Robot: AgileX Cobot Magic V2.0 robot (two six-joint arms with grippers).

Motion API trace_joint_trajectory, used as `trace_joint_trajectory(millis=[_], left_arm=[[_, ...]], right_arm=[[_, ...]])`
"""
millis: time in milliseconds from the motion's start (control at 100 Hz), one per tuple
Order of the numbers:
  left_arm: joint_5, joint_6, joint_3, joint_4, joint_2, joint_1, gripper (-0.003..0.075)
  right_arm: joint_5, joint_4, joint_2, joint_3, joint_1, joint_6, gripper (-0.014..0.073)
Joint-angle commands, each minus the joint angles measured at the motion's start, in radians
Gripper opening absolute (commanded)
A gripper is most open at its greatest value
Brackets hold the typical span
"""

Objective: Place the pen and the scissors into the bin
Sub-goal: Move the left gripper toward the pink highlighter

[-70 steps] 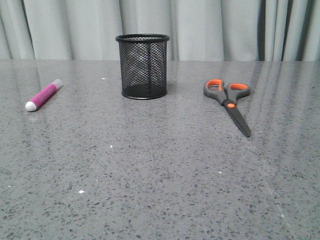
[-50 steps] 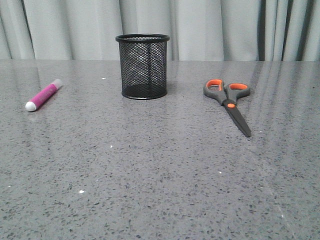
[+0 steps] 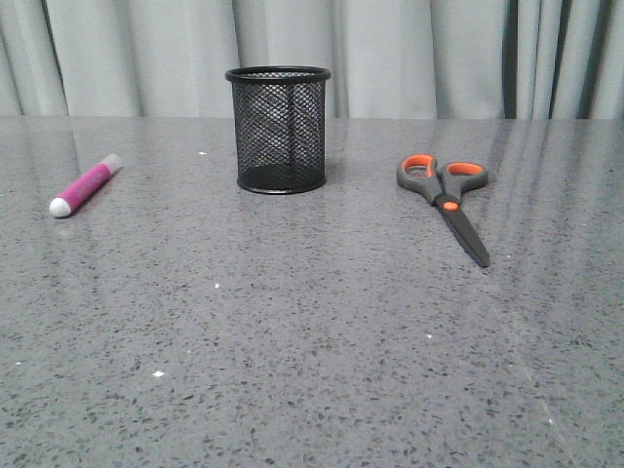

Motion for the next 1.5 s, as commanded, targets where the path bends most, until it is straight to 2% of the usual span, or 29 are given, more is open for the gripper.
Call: trace_joint_trajectory(millis=[0, 800, 940, 1210, 1370, 1490], left_arm=[[-0.073, -0.011, 0.023, -0.010, -0.027, -0.006, -0.0022], [-0.073, -0.011, 0.023, -0.015, -0.027, -0.006, -0.0022], [-0.073, -0.011, 0.023, -0.086, -0.027, -0.006, -0.0021], [-0.073, -0.011, 0.023, -0.368, -0.027, -0.006, -0.0022], [-0.073, -0.011, 0.023, -0.455, -0.027, -0.006, -0.0022], [-0.085, -0.011, 0.020, -0.577, -0.027, -0.006, -0.0022]], right_arm=[[-0.074, -0.011, -0.018, 0.018, -0.005, -0.010, -0.0074], [-0.076, -0.008, -0.018, 0.018, -0.005, -0.010, -0.0074], [-0.096, 0.085, -0.018, 0.018, -0.005, -0.010, -0.0074], [-0.167, 0.303, -0.018, 0.018, -0.005, -0.010, -0.0074], [-0.181, 0.343, -0.018, 0.018, -0.005, -0.007, -0.0074], [-0.225, 0.481, -0.018, 0.018, -0.005, -0.006, -0.0074]])
